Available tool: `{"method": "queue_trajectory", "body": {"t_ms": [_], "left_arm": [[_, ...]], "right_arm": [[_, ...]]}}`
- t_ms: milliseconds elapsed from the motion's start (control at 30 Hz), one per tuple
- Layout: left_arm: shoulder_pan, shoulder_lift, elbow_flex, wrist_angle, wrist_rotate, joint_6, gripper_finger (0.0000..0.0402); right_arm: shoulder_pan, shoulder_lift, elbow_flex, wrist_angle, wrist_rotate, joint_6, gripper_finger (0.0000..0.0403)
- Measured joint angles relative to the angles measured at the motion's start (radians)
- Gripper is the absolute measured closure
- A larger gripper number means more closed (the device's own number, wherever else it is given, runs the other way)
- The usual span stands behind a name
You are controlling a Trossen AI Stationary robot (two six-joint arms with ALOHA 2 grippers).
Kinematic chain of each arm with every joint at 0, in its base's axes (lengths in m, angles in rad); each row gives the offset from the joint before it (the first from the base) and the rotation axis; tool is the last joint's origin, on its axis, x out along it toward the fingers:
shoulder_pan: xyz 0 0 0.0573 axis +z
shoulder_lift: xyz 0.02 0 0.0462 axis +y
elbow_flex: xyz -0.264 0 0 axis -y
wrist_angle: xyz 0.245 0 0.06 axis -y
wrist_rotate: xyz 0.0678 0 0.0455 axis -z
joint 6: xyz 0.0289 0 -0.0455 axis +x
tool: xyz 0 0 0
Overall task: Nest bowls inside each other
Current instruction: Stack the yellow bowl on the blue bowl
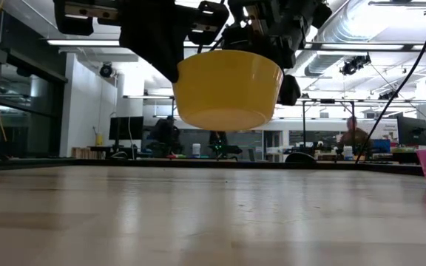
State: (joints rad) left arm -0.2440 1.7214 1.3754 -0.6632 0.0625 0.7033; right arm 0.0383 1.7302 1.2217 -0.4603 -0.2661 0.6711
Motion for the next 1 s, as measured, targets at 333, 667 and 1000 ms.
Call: {"method": "queue_trajectory", "body": {"t_ms": [333,667,1000], "left_arm": [[0.000,0.000,0.000,-0.022,-0.005,-0.004,0.0400],[0.000,-0.002,0.000,-0.032,0.022,-0.014,0.0401],[0.002,-0.002,0.000,-0.055,0.028,-0.082,0.0401]], "right_arm": [[0.000,0.000,0.000,0.001,-0.093,-0.012,0.0336],[-0.002,0.000,0.000,0.000,-0.161,-0.010,0.0293],[-0.043,0.000,-0.001,-0.014,-0.225,-0.035,0.0281]]}}
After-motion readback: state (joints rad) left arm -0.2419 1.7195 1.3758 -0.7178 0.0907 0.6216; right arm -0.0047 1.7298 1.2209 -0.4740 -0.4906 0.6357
